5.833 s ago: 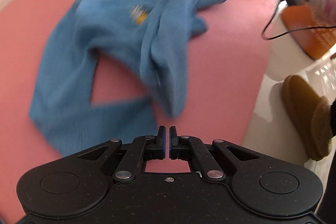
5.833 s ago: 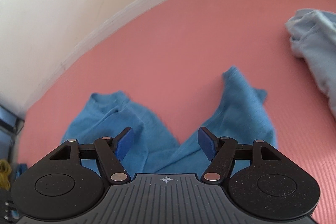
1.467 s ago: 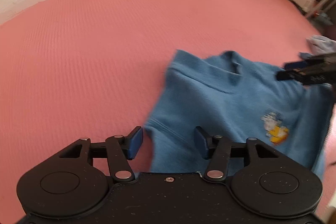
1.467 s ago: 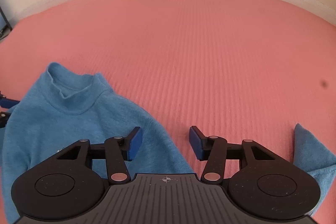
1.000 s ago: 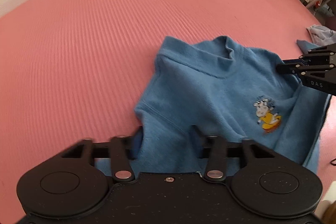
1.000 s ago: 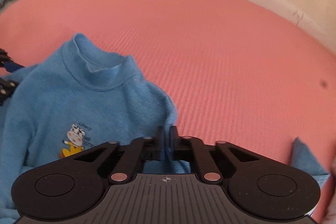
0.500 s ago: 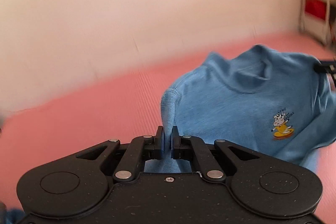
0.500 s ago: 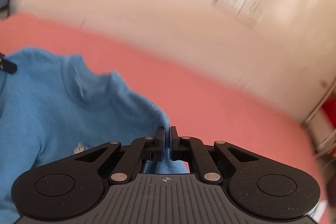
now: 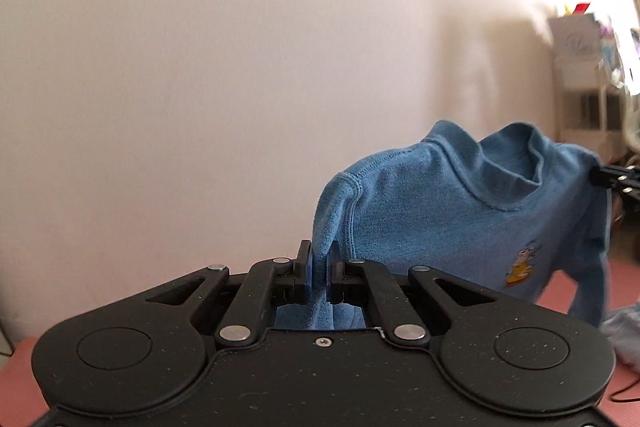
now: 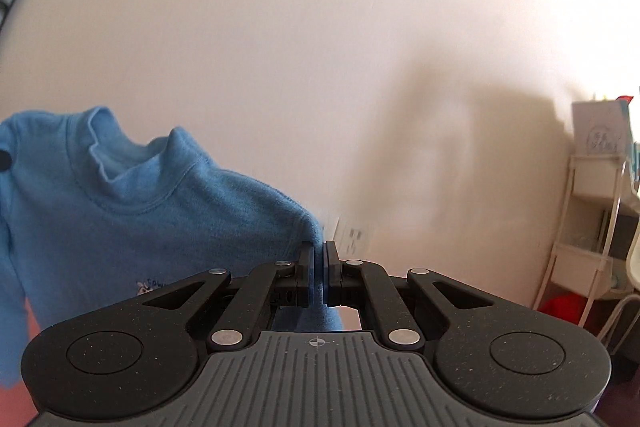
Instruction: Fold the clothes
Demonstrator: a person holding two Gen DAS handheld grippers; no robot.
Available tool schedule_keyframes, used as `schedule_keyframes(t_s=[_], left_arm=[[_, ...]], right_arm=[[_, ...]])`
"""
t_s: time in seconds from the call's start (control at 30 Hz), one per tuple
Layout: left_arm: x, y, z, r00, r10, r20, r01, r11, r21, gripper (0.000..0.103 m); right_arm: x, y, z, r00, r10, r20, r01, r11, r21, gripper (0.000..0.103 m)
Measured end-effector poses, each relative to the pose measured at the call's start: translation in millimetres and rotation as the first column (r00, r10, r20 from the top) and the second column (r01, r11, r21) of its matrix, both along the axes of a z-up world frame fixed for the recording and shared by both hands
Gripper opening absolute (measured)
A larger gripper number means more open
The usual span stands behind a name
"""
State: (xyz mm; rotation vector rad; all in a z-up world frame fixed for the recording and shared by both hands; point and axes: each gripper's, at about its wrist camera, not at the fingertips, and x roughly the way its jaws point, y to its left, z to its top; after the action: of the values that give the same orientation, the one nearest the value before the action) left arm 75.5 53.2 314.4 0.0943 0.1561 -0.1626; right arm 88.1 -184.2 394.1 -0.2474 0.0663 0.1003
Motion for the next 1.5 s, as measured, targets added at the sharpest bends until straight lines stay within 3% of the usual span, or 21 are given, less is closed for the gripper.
schedule_keyframes(t_s=[0.17, 0.3, 0.37, 0.43, 0.5, 0.6, 0.67, 0.77, 0.9, 0.93, 1.03, 1.1, 1.17, 1.23, 1.3, 1.4, 1.5], left_arm=[[-51, 5, 26, 0.994, -0.108, 0.036, 0.105, 0.992, 0.066, 0.004], [-86, 12, 53, 0.984, -0.170, 0.056, 0.166, 0.984, 0.065, 0.004], [-88, 15, 60, 0.985, -0.171, 0.028, 0.170, 0.985, 0.037, 0.004], [-80, 19, 57, 0.987, -0.162, -0.005, 0.162, 0.987, 0.025, 0.004], [-51, 20, 30, 0.991, -0.122, -0.064, 0.126, 0.990, 0.061, 0.005], [-10, 23, -20, 0.982, -0.056, -0.181, 0.075, 0.992, 0.102, 0.004], [20, 23, -66, 0.960, -0.003, -0.280, 0.037, 0.992, 0.117, 0.004], [57, 26, -138, 0.894, 0.058, -0.444, -0.011, 0.994, 0.109, 0.003], [81, 27, -212, 0.804, 0.110, -0.584, -0.021, 0.987, 0.157, 0.003], [85, 28, -226, 0.783, 0.119, -0.611, -0.017, 0.985, 0.170, 0.003], [97, 29, -248, 0.715, 0.080, -0.694, -0.018, 0.995, 0.096, 0.006], [108, 23, -254, 0.685, 0.057, -0.726, -0.022, 0.998, 0.057, 0.007], [110, 20, -258, 0.677, 0.030, -0.735, -0.023, 1.000, 0.020, 0.007], [111, 18, -262, 0.668, 0.011, -0.744, -0.027, 1.000, -0.009, 0.017], [110, 14, -267, 0.659, -0.011, -0.752, -0.027, 0.999, -0.039, 0.029], [110, 9, -270, 0.647, -0.056, -0.760, -0.015, 0.996, -0.087, 0.041], [107, 6, -267, 0.639, -0.096, -0.764, 0.012, 0.993, -0.115, 0.048]], right_arm=[[-36, -17, 30, 0.998, 0.037, 0.057, -0.040, 0.997, 0.066, 0.003], [-65, -29, 53, 0.993, 0.063, 0.101, -0.075, 0.991, 0.113, 0.003], [-75, -33, 62, 0.989, 0.076, 0.124, -0.091, 0.988, 0.127, 0.003], [-76, -36, 69, 0.988, 0.083, 0.134, -0.103, 0.983, 0.150, 0.003], [-64, -36, 67, 0.991, 0.087, 0.103, -0.101, 0.985, 0.141, 0.003], [-3, -19, 23, 0.994, 0.101, -0.043, -0.096, 0.990, 0.105, 0.003], [29, -14, -18, 0.977, 0.104, -0.184, -0.081, 0.989, 0.126, 0.003], [73, -8, -90, 0.917, 0.092, -0.388, -0.041, 0.990, 0.136, 0.003], [109, 12, -172, 0.821, 0.031, -0.570, -0.008, 0.999, 0.043, 0.003], [112, 19, -178, 0.806, 0.018, -0.592, -0.011, 1.000, 0.016, 0.003], [112, 37, -178, 0.791, -0.017, -0.612, -0.019, 0.998, -0.053, 0.003], [117, 37, -174, 0.789, -0.043, -0.613, -0.009, 0.997, -0.081, 0.003], [124, 32, -173, 0.779, -0.087, -0.621, 0.039, 0.995, -0.091, 0.004], [152, 15, -169, 0.762, -0.091, -0.642, 0.080, 0.996, -0.046, 0.005], [151, 2, -164, 0.753, -0.063, -0.655, 0.109, 0.994, 0.030, 0.017], [138, -13, -153, 0.767, 0.029, -0.642, 0.080, 0.987, 0.140, 0.035], [111, -37, -142, 0.781, 0.054, -0.622, 0.079, 0.980, 0.183, 0.043]])
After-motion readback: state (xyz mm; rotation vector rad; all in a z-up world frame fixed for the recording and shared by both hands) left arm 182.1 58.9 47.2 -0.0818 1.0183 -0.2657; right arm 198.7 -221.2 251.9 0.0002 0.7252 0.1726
